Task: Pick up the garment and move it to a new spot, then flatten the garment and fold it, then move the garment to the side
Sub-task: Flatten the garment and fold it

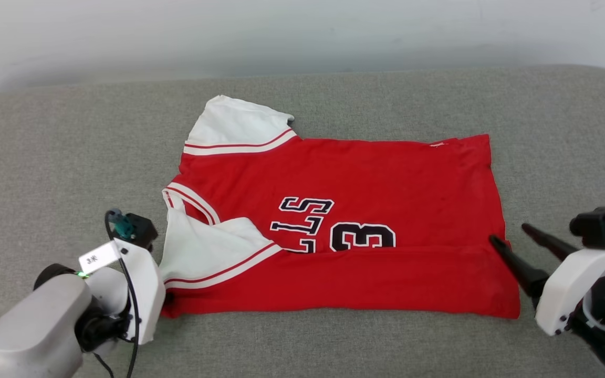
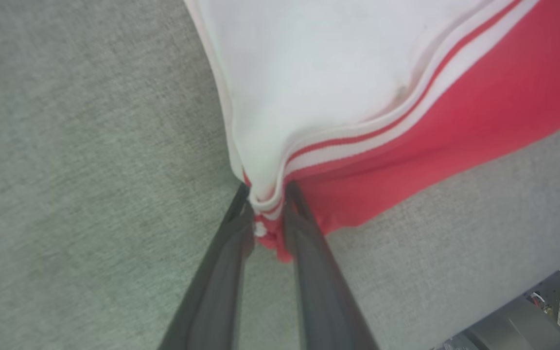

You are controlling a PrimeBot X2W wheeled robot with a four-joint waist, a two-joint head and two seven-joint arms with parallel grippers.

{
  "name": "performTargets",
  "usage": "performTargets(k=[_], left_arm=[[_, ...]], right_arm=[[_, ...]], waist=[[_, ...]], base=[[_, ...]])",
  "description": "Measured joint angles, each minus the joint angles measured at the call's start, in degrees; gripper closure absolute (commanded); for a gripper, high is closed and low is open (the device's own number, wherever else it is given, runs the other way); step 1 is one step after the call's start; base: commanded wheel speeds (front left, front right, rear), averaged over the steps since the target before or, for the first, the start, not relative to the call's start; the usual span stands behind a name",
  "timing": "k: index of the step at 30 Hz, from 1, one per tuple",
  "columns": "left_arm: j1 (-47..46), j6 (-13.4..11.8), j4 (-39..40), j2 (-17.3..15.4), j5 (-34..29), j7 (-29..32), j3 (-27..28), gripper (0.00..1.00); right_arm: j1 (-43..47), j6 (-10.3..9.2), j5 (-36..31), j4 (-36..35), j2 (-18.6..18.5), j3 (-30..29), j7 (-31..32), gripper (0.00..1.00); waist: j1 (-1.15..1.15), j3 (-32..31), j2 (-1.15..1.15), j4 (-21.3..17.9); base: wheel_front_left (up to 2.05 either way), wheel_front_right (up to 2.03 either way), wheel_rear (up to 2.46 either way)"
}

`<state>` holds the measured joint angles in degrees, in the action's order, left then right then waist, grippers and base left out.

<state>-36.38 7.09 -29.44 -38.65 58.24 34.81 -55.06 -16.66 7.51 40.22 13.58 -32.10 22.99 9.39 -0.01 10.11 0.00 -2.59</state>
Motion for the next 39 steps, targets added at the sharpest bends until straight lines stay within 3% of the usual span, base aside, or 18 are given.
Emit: performTargets(k=[11, 22, 28, 39], left_arm=[[0.1, 0.3, 6.84, -2.24, -3.07, -6.91, -1.31, 1.0], [0.03, -2.48, 14.71, -4.36, -4.65, -8.53, -0.67, 1.0], [-0.01, -3.35, 16.97, -4.47, -5.14, -8.53, -0.53, 1.0], [-1.03, -3.59, 18.2, -4.77, -5.58, -8.82, -0.35, 1.0]], right_arm=[[-3.5, 0.0, -2.24, -2.6, -5.79, -4.07, 6.47, 0.0], [-5.47, 0.01, 4.03, -7.5, -12.85, 0.24, 28.17, 0.0], [-4.35, 0.0, 5.34, -6.05, -10.84, 1.97, 32.57, 0.0], [-3.97, 0.0, 3.47, 2.43, -4.6, 5.77, 29.82, 0.0]], waist=[[0.01, -3.02, 0.0, 1.44], [0.01, -3.0, 0.0, 2.12], [0.01, -1.43, 0.0, 2.62], [0.01, 1.97, 0.0, 3.46]], base=[[0.0, 0.0, 0.0], [0.0, 0.0, 0.0], [0.0, 0.0, 0.0], [0.0, 0.0, 0.0]])
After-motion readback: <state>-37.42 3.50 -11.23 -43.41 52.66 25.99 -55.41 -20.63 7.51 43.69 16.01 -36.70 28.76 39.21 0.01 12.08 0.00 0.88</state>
